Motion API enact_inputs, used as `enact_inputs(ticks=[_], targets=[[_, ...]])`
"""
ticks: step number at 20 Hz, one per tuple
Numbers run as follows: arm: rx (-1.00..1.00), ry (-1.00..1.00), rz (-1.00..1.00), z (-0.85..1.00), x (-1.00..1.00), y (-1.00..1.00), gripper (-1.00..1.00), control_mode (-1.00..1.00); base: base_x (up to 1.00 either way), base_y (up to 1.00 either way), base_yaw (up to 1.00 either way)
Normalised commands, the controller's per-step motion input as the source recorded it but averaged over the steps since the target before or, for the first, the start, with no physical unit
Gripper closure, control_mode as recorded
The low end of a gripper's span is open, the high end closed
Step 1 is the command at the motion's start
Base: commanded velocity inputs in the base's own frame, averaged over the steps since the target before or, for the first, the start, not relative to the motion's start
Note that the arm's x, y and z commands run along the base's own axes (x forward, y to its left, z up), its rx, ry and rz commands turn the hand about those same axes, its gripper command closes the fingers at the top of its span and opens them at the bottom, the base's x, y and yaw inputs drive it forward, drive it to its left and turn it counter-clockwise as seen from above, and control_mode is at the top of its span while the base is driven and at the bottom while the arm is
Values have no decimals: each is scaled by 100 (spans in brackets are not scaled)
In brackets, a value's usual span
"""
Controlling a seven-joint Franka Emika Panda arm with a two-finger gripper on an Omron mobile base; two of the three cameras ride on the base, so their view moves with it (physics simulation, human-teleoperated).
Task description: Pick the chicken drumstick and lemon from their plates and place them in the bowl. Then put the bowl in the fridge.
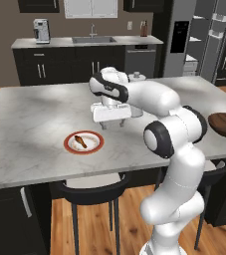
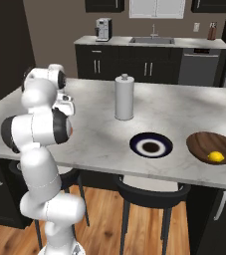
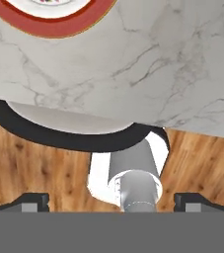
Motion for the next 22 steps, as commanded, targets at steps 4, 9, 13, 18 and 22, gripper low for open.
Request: enact_inputs(ticks=[4, 9, 13, 18, 22], targets=[[4, -17, 26, -16, 8, 38, -100, -100, 0, 0, 0], [2, -13, 23, -27, 19, 26, -100, -100, 0, 0, 0], [10, 0, 18, -22, 35, 18, -100, -100, 0, 0, 0], [17, 0, 18, -12, 42, 17, -100, -100, 0, 0, 0], [3, 3, 3, -11, 38, 36, -100, -100, 0, 0, 0]])
